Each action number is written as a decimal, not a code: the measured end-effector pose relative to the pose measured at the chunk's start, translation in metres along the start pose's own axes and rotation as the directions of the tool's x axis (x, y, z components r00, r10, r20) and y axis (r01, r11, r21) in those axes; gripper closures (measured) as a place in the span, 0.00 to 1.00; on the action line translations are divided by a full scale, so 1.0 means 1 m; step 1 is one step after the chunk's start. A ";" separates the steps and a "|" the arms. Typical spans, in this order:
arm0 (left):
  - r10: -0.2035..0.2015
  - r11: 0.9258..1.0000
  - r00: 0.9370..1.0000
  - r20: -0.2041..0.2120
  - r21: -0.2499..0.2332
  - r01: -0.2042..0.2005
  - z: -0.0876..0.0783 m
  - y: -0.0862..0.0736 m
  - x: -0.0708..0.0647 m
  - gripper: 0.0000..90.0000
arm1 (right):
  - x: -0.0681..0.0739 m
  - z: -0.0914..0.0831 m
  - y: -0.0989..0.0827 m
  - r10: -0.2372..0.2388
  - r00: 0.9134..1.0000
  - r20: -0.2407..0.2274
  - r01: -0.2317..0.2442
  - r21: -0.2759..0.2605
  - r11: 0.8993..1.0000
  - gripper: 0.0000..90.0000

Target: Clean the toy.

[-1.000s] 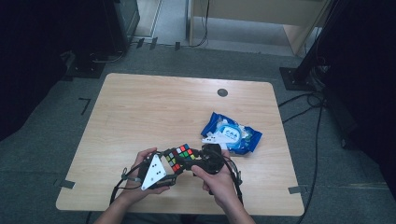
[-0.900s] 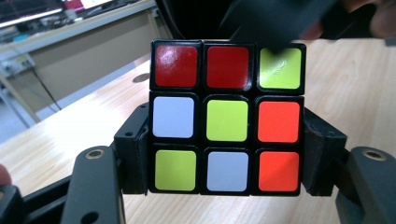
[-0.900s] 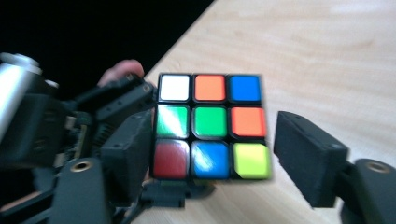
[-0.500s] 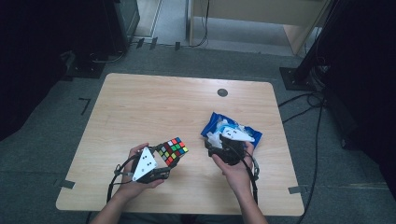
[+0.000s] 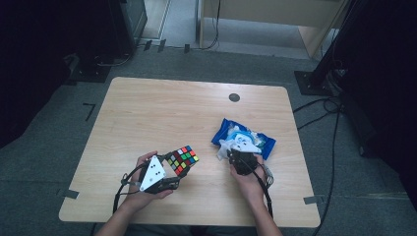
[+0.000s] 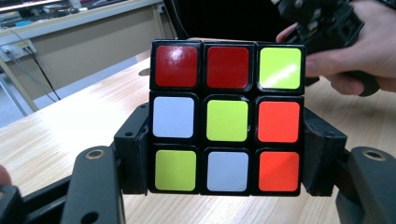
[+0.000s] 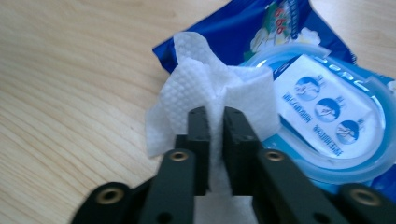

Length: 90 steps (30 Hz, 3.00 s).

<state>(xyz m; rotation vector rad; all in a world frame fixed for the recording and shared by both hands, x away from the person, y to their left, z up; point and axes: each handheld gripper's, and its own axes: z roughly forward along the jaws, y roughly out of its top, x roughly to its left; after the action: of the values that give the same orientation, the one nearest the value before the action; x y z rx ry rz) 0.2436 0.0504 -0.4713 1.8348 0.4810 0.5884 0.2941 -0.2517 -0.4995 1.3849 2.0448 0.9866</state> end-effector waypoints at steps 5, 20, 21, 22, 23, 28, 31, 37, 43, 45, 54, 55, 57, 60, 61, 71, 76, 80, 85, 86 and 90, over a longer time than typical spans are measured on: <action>0.000 1.000 1.000 0.007 0.004 0.000 0.001 0.000 -0.001 0.37 | 0.001 -0.017 0.008 0.061 0.995 -0.075 -0.068 -0.101 0.993 0.97; 0.012 1.000 0.999 0.048 0.000 -0.012 0.004 0.000 -0.011 0.37 | 0.078 -0.058 0.040 -0.009 0.869 -0.495 -0.123 -0.234 0.964 0.98; 0.012 1.000 0.999 0.048 0.002 -0.012 0.004 0.000 -0.010 0.37 | 0.081 -0.060 0.041 -0.004 0.858 -0.513 -0.135 -0.234 0.963 0.98; 0.011 1.000 0.999 0.046 0.001 -0.011 0.004 0.000 -0.009 0.37 | 0.083 -0.062 0.042 -0.003 0.846 -0.533 -0.144 -0.234 0.962 0.98; 0.009 1.000 0.999 0.044 -0.002 -0.009 0.003 0.000 -0.009 0.37 | 0.085 -0.064 0.043 -0.007 0.837 -0.547 -0.147 -0.237 0.960 0.98; 0.008 1.000 0.999 0.032 -0.015 -0.008 0.001 0.002 -0.007 0.37 | 0.090 -0.073 0.048 -0.041 0.815 -0.578 -0.129 -0.250 0.960 0.98; 0.000 1.000 0.999 0.032 -0.023 0.000 -0.001 0.002 -0.005 0.37 | 0.085 -0.070 0.046 -0.027 0.819 -0.573 -0.133 -0.235 0.963 0.98; -0.011 0.999 0.999 0.037 -0.039 0.013 -0.004 0.005 -0.002 0.37 | 0.069 -0.053 0.038 0.034 0.861 -0.507 -0.146 -0.183 0.972 0.97; -0.010 0.999 0.999 0.045 -0.034 0.012 -0.002 0.004 -0.004 0.38 | 0.069 -0.049 0.036 0.076 0.859 -0.506 -0.179 -0.158 0.971 0.97; -0.011 0.999 0.999 0.046 -0.033 0.012 -0.002 0.003 -0.005 0.38 | 0.072 -0.054 0.038 0.074 0.845 -0.530 -0.190 -0.168 0.967 0.97; -0.010 0.999 0.999 0.045 -0.036 0.012 -0.002 0.004 -0.005 0.37 | 0.085 -0.075 0.050 0.002 0.810 -0.586 -0.161 -0.219 0.962 0.97; -0.012 0.999 0.999 0.042 -0.036 0.014 -0.002 0.004 -0.004 0.37 | 0.084 -0.073 0.049 0.009 0.812 -0.584 -0.162 -0.211 0.964 0.97; -0.016 0.999 0.999 0.038 -0.037 0.018 -0.003 0.004 -0.003 0.38 | 0.079 -0.068 0.047 0.030 0.817 -0.575 -0.168 -0.189 0.967 0.97; -0.022 0.999 0.999 0.033 -0.035 0.023 -0.004 0.003 -0.001 0.37 | 0.072 -0.058 0.042 0.059 0.834 -0.548 -0.166 -0.147 0.975 0.97; -0.024 0.999 0.999 0.028 -0.037 0.025 -0.004 0.003 0.000 0.38 | 0.069 -0.055 0.040 0.061 0.849 -0.524 -0.155 -0.137 0.978 0.97; -0.122 0.990 0.985 -0.122 0.050 0.129 0.002 -0.006 0.019 0.37 | 0.025 -0.049 0.032 0.138 0.941 -0.309 -0.195 -0.163 0.967 0.96; -0.173 0.973 0.962 -0.210 0.114 0.200 0.010 -0.016 0.028 0.37 | 0.012 -0.045 0.026 0.146 0.961 -0.236 -0.189 -0.168 0.968 0.96; -0.209 0.953 0.940 -0.270 0.161 0.258 0.016 -0.024 0.035 0.37 | 0.012 -0.041 0.023 0.147 0.963 -0.228 -0.185 -0.157 0.970 0.96; -0.264 0.921 0.908 -0.326 0.193 0.337 0.020 -0.032 0.045 0.37 | 0.014 -0.038 0.022 0.139 0.964 -0.228 -0.176 -0.150 0.973 0.96; -0.280 0.913 0.900 -0.336 0.199 0.358 0.021 -0.034 0.047 0.37 | 0.014 -0.037 0.022 0.138 0.964 -0.228 -0.175 -0.148 0.973 0.96; -0.312 0.890 0.883 -0.352 0.217 0.401 0.024 -0.039 0.052 0.37 | 0.015 -0.036 0.021 0.138 0.963 -0.231 -0.173 -0.143 0.974 0.96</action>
<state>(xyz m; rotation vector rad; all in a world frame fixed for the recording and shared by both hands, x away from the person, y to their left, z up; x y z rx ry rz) 0.2973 0.0754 -0.5069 1.8593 1.1460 0.5695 0.2746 -0.2437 -0.4605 1.4213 1.9779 1.3976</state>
